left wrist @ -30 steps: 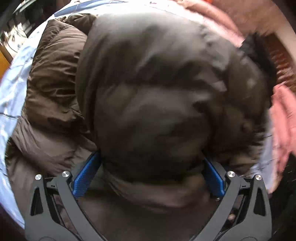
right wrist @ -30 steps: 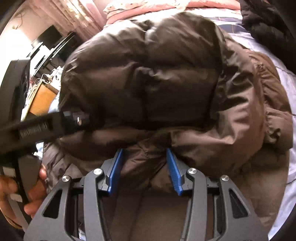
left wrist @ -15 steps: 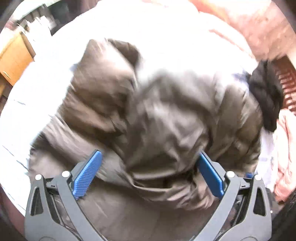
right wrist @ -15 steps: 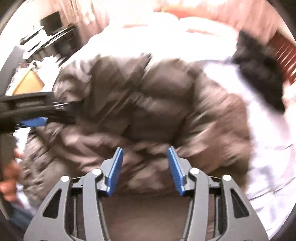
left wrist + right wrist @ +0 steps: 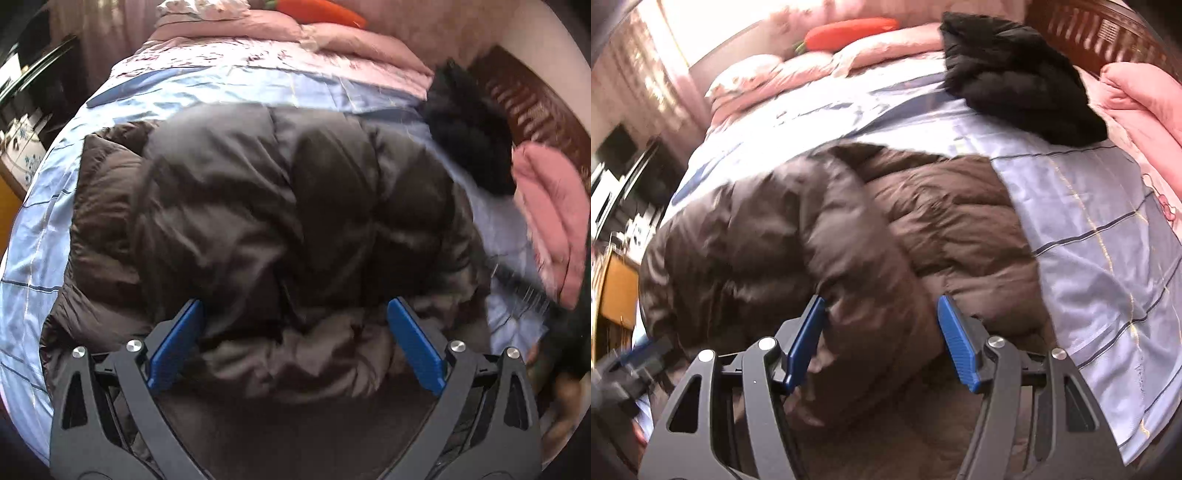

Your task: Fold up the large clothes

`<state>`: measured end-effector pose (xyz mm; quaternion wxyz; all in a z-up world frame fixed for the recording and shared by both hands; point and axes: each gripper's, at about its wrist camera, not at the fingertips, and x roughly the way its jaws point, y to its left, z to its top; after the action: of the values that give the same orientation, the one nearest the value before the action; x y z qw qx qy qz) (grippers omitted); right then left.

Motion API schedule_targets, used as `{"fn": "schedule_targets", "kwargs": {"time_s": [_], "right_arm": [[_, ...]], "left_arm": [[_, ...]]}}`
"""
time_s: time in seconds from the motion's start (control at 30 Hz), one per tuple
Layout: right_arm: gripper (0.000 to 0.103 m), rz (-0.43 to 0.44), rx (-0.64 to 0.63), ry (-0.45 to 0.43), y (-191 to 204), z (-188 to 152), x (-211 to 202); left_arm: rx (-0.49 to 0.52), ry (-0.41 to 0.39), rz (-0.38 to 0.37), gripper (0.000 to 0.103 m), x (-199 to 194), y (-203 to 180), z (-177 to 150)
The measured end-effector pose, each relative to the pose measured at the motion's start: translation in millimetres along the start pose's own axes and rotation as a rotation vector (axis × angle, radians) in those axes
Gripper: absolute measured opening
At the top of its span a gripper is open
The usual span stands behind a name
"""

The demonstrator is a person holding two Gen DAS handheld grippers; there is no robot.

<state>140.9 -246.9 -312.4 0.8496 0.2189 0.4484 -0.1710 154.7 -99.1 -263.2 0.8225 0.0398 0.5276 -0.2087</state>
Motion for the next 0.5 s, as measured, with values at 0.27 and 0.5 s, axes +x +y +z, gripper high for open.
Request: {"fn": "schedule_targets", "kwargs": {"time_s": [0.27, 0.5], "right_arm": [[0.064, 0.022, 0.032, -0.010, -1.5, 5.1, -6.0], [0.064, 0.097, -0.040, -0.035, 14.5, 5.4, 1.3]], "left_arm": [[0.231, -0.103, -0.036, 0.095, -19.4, -42.0, -12.7], [0.187, 0.191, 0.064, 0.094, 70.0, -16.7, -27.0]]}}
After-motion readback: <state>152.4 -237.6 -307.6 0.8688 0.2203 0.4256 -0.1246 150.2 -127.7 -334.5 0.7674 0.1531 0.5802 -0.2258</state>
